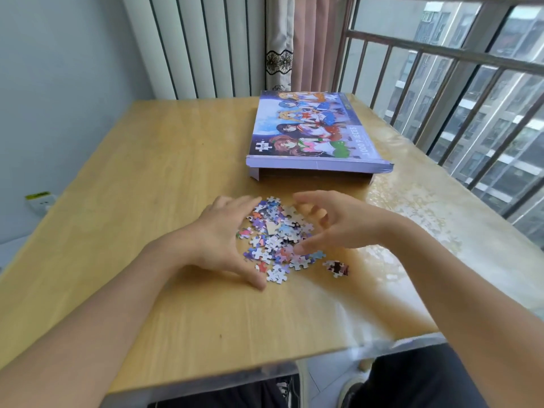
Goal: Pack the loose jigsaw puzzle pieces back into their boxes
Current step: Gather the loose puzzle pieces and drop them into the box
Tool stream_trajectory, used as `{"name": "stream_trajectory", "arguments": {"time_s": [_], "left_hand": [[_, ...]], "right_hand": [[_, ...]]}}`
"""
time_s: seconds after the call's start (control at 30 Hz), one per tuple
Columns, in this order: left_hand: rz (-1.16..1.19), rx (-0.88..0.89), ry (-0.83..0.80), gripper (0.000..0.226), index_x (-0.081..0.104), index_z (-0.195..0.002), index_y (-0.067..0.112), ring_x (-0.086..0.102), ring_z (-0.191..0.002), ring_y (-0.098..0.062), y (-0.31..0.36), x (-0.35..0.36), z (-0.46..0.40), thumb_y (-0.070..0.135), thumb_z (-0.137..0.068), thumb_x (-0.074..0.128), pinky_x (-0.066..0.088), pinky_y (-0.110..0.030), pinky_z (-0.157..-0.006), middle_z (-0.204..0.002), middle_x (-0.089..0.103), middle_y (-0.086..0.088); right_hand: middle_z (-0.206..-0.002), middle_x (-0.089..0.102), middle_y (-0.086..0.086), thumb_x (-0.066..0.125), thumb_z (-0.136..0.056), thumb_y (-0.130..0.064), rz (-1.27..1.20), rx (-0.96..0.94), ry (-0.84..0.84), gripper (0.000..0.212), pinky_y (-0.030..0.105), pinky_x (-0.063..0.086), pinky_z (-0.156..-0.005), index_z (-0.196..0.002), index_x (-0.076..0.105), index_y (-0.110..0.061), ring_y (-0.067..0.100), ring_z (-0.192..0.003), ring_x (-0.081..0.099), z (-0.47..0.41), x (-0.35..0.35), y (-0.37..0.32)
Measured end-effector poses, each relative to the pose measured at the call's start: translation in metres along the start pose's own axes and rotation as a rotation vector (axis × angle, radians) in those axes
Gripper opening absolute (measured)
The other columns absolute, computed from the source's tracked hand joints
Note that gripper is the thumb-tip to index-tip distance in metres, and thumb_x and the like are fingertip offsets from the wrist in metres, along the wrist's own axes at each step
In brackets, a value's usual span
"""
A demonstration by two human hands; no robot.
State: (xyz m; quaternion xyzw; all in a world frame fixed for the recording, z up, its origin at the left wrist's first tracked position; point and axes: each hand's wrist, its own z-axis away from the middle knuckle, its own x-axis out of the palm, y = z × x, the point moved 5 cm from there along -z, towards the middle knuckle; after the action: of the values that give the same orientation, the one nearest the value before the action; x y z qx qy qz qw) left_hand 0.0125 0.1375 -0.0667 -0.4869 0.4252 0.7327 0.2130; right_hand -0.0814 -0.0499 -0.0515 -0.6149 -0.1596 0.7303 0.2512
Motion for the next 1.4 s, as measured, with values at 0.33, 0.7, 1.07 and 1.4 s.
{"name": "stream_trajectory", "arguments": {"time_s": [0.33, 0.7, 1.07, 1.4], "left_hand": [[0.298, 0.14, 0.416, 0.04, 0.076, -0.106, 0.028, 0.062, -0.095, -0.002, -0.006, 0.0, -0.018, 0.041, -0.07, 0.087, 0.042, -0.007, -0.08, -0.112, 0.066, 0.015], [0.325, 0.099, 0.496, 0.03, 0.075, -0.103, 0.026, 0.061, -0.077, -0.003, 0.006, 0.005, -0.019, 0.037, -0.076, 0.084, 0.046, -0.014, -0.067, -0.089, 0.069, 0.014], [0.238, 0.087, 0.066, 0.126, 0.034, -0.15, 0.032, 0.048, -0.105, 0.004, 0.017, 0.006, -0.009, 0.046, -0.042, 0.097, 0.035, 0.001, -0.084, -0.12, 0.044, 0.023], [0.541, 0.102, 0.41, 0.064, 0.065, -0.114, 0.032, 0.064, -0.088, 0.0, 0.014, 0.011, -0.01, 0.022, -0.059, 0.095, 0.051, -0.013, -0.078, -0.106, 0.069, 0.012]], "right_hand": [[-0.096, 0.063, -0.006, 0.072, -0.091, -0.028, 0.108, -0.033, 0.201, 0.039, 0.019, 0.041, -0.069, -0.129, 0.067, -0.02, 0.011, -0.08, 0.058, -0.031, -0.002, 0.0], [-0.095, 0.07, 0.004, 0.077, -0.085, -0.011, -0.325, 0.155, 0.303, 0.024, 0.035, 0.062, -0.074, -0.108, 0.068, -0.016, 0.019, -0.073, 0.071, -0.022, -0.008, 0.012], [-0.127, 0.035, 0.001, 0.089, -0.039, -0.072, 0.467, 0.246, -0.216, 0.128, 0.041, 0.051, -0.096, -0.145, 0.032, -0.027, 0.025, -0.11, 0.051, 0.002, -0.007, -0.019], [-0.118, 0.059, -0.001, 0.097, -0.055, -0.04, 0.181, 0.191, -0.035, 0.087, 0.028, 0.051, -0.065, -0.129, 0.055, -0.021, 0.02, -0.093, 0.062, -0.017, 0.001, -0.033]]}}
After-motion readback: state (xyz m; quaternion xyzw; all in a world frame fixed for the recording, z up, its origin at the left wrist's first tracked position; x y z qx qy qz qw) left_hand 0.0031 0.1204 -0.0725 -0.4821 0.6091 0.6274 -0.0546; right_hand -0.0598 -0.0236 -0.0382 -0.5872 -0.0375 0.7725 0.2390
